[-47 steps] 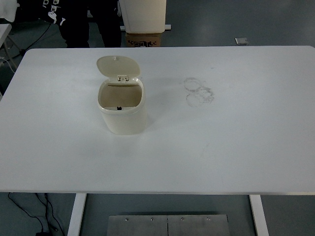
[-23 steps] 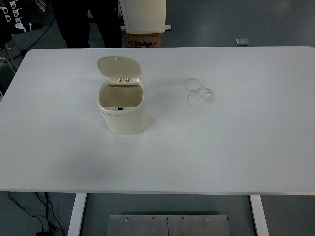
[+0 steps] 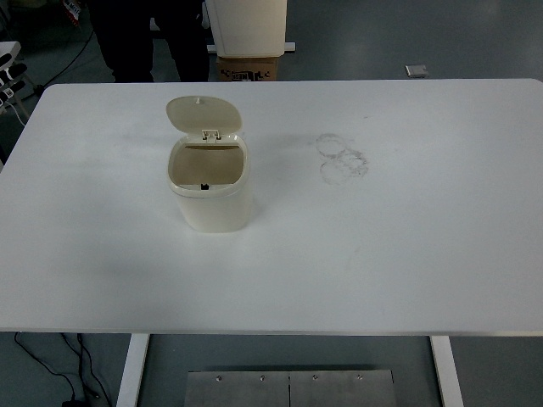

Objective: Open trash bin

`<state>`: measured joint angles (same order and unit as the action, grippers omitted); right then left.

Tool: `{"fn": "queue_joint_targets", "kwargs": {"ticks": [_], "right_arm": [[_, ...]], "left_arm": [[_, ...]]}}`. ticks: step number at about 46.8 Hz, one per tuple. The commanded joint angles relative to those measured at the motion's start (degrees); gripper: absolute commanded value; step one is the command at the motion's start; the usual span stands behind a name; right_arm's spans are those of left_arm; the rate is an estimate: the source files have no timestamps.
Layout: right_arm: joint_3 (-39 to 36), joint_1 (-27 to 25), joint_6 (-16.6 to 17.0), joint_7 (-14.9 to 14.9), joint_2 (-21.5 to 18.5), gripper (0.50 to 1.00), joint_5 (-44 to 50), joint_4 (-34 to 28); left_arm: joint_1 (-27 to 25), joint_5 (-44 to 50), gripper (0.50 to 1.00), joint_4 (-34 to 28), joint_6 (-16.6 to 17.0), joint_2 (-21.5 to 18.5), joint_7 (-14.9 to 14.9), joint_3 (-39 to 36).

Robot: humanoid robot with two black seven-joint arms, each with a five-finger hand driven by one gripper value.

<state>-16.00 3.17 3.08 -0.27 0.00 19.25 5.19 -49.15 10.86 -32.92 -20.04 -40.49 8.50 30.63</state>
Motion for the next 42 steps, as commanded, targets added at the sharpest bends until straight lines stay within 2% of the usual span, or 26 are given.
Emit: {"fn": "queue_joint_targets", "kwargs": {"ticks": [1, 5, 11, 18, 25, 42], "right_arm": [[0.0, 0.0, 0.0, 0.0, 0.0, 0.991, 0.0, 0.0], [0.0, 0.0, 0.0, 0.0, 0.0, 0.991, 0.0, 0.0], [0.0, 0.0, 0.0, 0.0, 0.0, 0.991, 0.0, 0.0], [0.0, 0.0, 0.0, 0.0, 0.0, 0.991, 0.0, 0.0], [0.0, 0.0, 0.0, 0.0, 0.0, 0.991, 0.0, 0.0], [0.0, 0.0, 0.0, 0.0, 0.0, 0.991, 0.0, 0.0]], "left_arm": [[1.6, 1.3, 1.000, 0.1, 0.0, 0.1, 1.3, 1.4], [3.4, 2.1, 1.000, 0.1, -0.5, 0.3, 2.0, 3.3], [5.8, 2.2, 1.000, 1.3, -4.4, 2.3, 2.2, 5.7], [9.2, 2.3, 1.000, 5.1, -4.8, 6.4, 2.3, 8.8], [12.0, 3.7, 1.000, 5.6, -5.0, 7.4, 2.3, 12.4], [12.0, 4.1, 1.000, 5.8, -4.7, 8.0, 2.2, 13.3]]}}
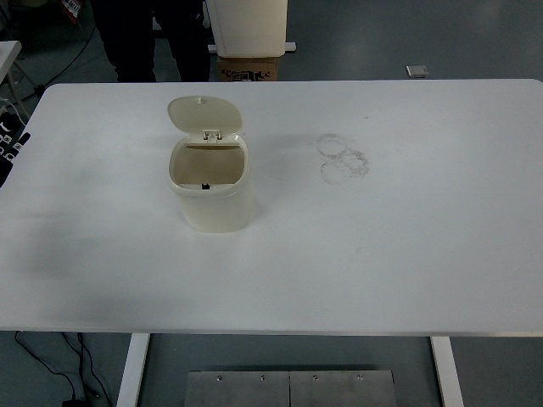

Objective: Open trash bin

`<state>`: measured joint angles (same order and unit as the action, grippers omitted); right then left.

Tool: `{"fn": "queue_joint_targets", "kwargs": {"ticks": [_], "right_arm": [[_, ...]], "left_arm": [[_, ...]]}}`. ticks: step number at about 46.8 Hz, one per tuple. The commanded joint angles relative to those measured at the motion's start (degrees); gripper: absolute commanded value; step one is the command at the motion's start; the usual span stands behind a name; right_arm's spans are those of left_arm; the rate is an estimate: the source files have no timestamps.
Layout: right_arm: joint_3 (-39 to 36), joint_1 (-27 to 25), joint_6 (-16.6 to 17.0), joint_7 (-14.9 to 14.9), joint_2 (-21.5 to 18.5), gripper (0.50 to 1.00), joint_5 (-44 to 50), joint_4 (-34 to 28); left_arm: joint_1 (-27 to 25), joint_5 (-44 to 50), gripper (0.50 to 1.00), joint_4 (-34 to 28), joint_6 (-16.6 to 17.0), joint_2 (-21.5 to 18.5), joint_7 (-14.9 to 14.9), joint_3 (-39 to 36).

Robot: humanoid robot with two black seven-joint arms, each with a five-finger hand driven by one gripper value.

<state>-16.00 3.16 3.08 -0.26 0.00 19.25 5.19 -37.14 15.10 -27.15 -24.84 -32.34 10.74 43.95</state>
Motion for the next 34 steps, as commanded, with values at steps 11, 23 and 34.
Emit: {"fn": "queue_joint_targets", "kwargs": {"ticks": [11, 23, 34], "right_arm": [[0.0, 0.0, 0.0, 0.0, 0.0, 0.991, 0.0, 0.0], [0.0, 0.0, 0.0, 0.1, 0.0, 0.991, 0.0, 0.0], [0.0, 0.1, 0.0, 0.0, 0.0, 0.991, 0.1, 0.0]], "left_arm": [[0.5, -0.3, 1.000, 0.0, 0.1, -0.6, 0.0, 0.0], [0.9, -0.3, 1.000, 0.0, 0.1, -0.5, 0.0, 0.0], [0.3, -0.4, 1.000, 0.0, 0.1, -0.4, 0.0, 0.0]]}}
